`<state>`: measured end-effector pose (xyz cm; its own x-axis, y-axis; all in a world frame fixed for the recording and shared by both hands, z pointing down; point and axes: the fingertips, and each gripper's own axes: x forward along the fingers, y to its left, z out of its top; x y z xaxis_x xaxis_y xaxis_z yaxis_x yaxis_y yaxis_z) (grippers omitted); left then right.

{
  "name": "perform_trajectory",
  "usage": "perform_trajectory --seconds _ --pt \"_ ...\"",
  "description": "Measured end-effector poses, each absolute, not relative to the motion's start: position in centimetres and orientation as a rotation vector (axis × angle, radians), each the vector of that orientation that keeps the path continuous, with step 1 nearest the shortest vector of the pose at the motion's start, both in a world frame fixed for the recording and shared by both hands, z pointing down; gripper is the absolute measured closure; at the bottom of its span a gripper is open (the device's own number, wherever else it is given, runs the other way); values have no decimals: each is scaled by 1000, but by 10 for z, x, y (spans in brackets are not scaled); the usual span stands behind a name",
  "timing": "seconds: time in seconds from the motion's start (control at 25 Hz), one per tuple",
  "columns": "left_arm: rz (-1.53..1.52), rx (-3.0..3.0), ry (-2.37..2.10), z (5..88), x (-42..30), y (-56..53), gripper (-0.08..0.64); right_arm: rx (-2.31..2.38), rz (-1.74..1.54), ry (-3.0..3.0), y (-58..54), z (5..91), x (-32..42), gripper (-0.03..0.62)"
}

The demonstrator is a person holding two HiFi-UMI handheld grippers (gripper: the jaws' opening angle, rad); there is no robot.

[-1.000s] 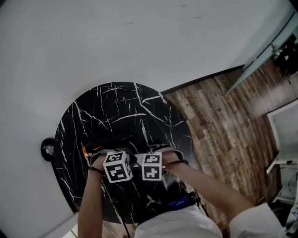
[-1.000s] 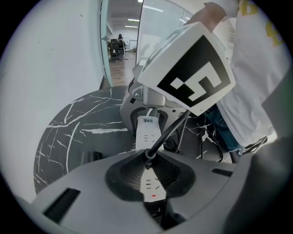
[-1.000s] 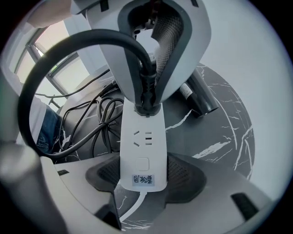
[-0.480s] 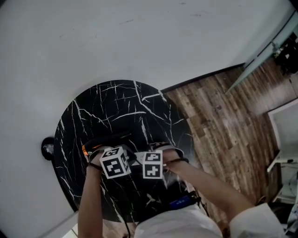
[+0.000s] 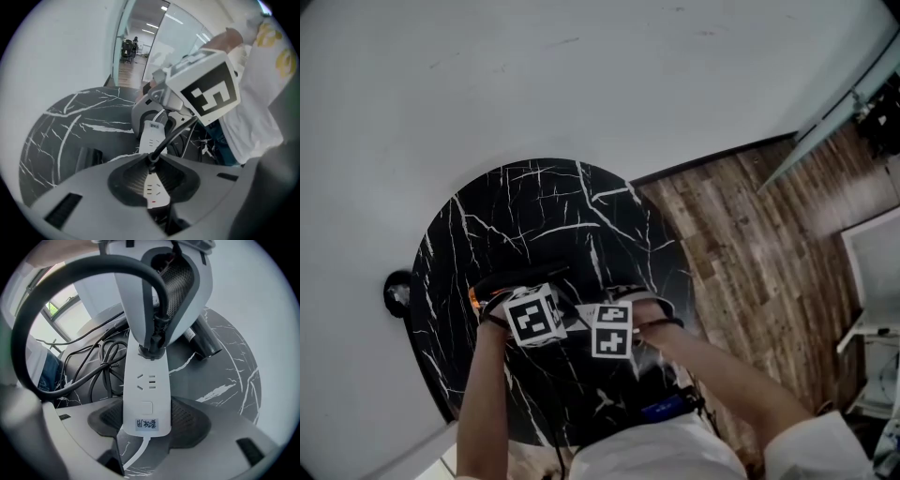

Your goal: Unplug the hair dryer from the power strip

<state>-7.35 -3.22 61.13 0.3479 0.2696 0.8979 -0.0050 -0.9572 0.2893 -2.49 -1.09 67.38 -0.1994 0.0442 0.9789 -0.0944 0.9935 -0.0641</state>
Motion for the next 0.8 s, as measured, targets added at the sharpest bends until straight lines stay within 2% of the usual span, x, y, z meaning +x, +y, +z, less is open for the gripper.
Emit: perform_trajectory --seconds 0.16,0.8 --pt "1785 2542 92 608 -73 -24 516 30 119 -1765 -9 673 -27 325" --pt "1656 2468 97 614 -84 -17 515 44 132 -1782 -10 673 -24 325"
